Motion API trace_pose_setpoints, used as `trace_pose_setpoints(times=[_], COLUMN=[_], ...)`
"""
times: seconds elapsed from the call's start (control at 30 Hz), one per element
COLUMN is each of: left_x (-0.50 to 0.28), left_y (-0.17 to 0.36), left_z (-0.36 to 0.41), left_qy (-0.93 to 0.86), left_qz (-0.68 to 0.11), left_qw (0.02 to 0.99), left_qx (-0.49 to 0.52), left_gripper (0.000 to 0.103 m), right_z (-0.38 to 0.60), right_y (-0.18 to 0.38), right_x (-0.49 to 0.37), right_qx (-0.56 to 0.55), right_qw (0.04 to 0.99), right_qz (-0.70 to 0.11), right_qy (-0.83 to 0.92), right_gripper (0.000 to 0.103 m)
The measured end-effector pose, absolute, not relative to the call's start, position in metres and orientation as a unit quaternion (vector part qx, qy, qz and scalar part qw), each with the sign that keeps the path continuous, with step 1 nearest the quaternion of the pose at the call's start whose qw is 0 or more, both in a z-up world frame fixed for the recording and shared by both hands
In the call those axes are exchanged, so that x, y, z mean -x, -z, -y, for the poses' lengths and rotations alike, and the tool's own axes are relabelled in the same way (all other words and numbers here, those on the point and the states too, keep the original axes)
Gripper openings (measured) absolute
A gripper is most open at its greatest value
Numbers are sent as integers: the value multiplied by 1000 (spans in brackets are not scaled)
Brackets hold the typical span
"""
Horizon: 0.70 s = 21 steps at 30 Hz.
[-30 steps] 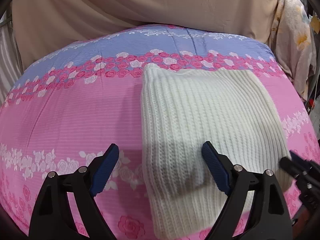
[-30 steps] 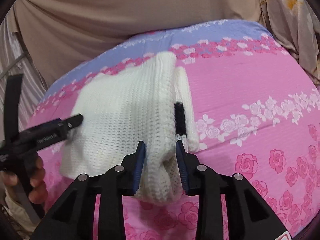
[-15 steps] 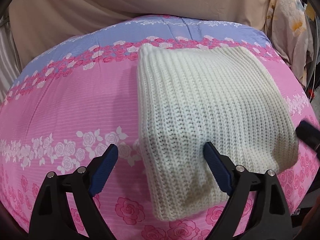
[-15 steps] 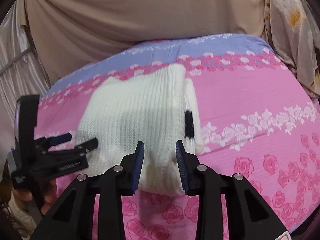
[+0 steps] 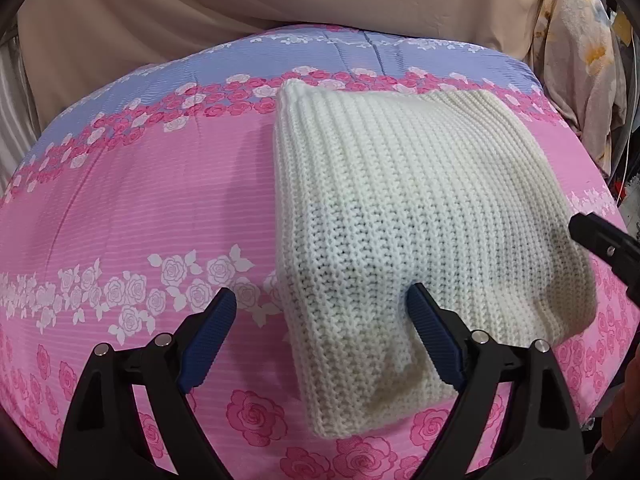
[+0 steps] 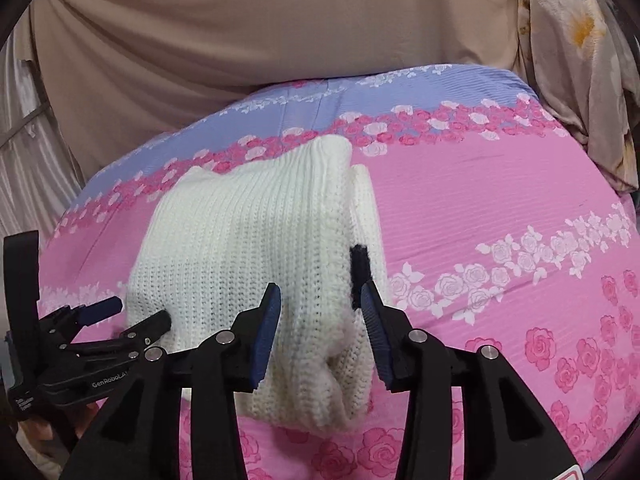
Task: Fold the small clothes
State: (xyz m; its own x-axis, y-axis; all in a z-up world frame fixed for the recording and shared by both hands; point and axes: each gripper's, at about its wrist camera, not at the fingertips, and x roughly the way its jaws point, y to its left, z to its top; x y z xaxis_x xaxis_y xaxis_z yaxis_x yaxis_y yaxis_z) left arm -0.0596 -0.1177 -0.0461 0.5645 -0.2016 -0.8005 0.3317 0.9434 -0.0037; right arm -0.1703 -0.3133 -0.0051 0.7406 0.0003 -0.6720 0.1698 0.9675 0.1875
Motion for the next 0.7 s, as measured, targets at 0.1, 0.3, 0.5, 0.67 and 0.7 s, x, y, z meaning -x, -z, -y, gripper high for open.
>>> trace_pose_setpoints(times=[0.1, 0.3, 0.5, 0.67, 0.7], left_x=[60, 59, 58, 51, 49], left_y=[40, 31, 20, 27, 29], left_z=[116, 116, 111, 115, 116], left_qy=[157, 156, 153, 161, 165], left_qz=[-440, -434, -425, -436, -442], left_qw=[882, 885, 891, 884, 881], left_qx=[-63, -60, -54, -48, -44], left_gripper=[84, 84, 85, 85, 85], right_z=[322, 331, 318, 337, 340], right_y=[13, 40, -22, 48, 47], right_x=[158, 122, 155, 126, 129], right_qx=[-129, -172, -143, -160, -172], right_qw=[920, 901, 942, 904, 906], right_qz=[-367, -398, -305, -394, -385], right_qy=[57, 10, -10, 32, 30], right_gripper=[51, 40, 17, 20, 22])
